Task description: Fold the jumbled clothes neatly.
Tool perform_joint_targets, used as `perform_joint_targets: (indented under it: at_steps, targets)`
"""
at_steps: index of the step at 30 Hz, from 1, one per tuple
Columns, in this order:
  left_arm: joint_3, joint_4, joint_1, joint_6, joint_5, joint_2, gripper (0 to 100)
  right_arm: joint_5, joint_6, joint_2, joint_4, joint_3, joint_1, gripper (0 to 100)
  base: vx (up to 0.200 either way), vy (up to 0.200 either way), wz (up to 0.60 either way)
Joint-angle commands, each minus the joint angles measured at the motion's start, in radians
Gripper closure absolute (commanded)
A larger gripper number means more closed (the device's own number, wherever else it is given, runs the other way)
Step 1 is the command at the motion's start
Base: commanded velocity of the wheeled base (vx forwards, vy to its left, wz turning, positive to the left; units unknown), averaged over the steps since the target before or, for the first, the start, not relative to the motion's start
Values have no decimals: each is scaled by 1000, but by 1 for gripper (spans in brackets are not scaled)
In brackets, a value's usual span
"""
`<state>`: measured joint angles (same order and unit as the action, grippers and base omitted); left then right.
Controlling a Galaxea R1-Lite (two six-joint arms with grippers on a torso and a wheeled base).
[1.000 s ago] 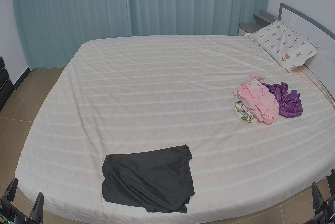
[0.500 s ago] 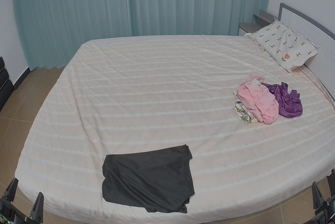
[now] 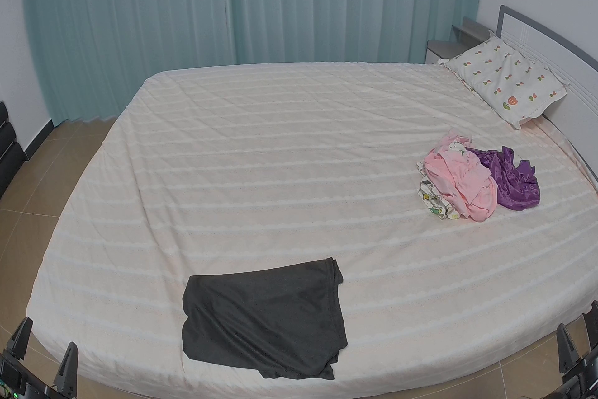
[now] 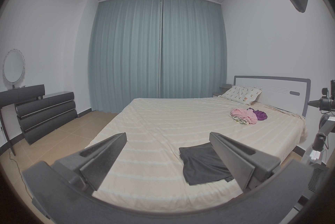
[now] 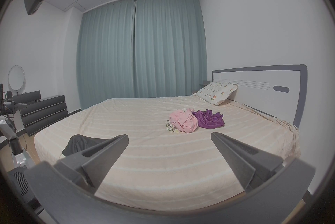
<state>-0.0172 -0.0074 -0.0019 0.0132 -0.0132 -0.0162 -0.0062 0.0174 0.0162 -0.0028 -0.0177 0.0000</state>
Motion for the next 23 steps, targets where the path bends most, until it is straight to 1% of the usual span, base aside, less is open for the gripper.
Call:
perform_joint_targets:
  at_steps: [1,23]
  targets:
    - [17,0,0,1,-1,15,0,0,-1,-15,0,18,0,0,0,0,0]
    - [17,0,0,1,1,15,0,-1,-2,-15,1,18,0,0,0,0,0]
